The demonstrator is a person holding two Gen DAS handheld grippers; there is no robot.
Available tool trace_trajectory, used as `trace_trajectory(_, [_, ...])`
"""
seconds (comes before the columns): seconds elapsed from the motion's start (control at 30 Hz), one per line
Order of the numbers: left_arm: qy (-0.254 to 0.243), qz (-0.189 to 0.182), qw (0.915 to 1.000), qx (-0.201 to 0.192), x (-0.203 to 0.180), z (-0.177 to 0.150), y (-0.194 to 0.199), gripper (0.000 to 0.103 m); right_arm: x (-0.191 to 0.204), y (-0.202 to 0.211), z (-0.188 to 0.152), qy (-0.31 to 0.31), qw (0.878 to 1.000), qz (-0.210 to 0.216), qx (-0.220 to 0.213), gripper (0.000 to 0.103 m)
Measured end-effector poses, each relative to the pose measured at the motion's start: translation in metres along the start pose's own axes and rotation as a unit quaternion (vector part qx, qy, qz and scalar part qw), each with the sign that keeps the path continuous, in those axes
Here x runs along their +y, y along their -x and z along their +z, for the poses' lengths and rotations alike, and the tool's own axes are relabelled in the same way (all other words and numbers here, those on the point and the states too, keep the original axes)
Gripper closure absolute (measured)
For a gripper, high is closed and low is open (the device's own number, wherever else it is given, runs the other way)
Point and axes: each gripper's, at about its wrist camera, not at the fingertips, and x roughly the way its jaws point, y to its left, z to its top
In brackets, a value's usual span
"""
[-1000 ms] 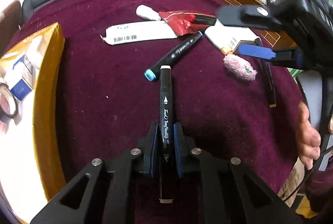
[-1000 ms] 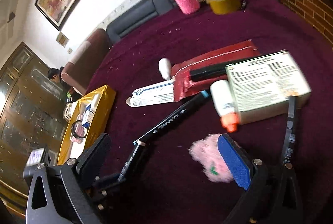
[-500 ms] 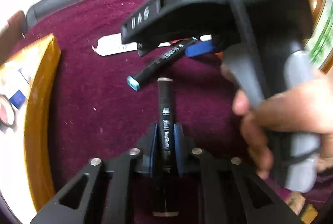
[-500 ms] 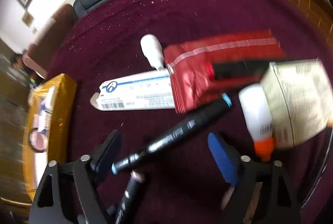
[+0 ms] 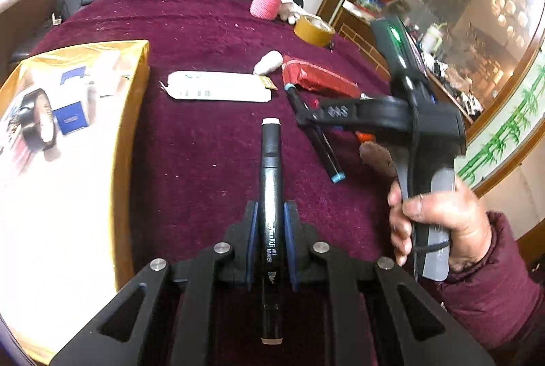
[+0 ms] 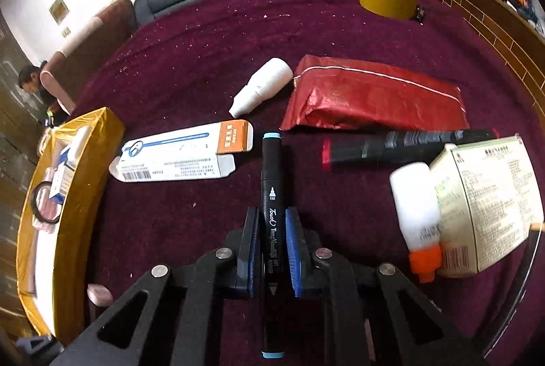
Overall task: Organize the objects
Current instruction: 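Grasp a second black marker with right tool while left tool holds its marker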
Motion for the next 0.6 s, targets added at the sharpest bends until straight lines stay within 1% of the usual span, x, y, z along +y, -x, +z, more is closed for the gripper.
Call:
trace_trajectory(0.17, [0.019,0.001,0.9996,-0.018,0.010,-0.004,0.019,0.089,-0.008,0.016,-0.012,-0.016,0.999,0.034,-0.014,0.087])
trace_trajectory(0.3, [0.038,0.012,0.9986,-0.036,0.021,0.000,0.034,0.089,-0.013,0.040,-0.019,-0.031,0.996,0.078,-0.033,0.087])
trace_trajectory(0.43, [0.055,0.028,0.9965,-0.056,0.037,0.000,0.053,0.089,-0.003,0.063,-0.023,-0.016,0.992,0.112,-0.062,0.086])
trace_trajectory(0.53, [0.065,0.040,0.9948,-0.068,0.047,0.000,0.064,0.089,0.010,0.078,-0.023,0.004,0.988,0.126,-0.084,0.086])
trace_trajectory(0.6, [0.070,0.050,0.9936,-0.073,0.054,0.001,0.071,0.089,0.019,0.084,-0.022,0.015,0.987,0.134,-0.091,0.086])
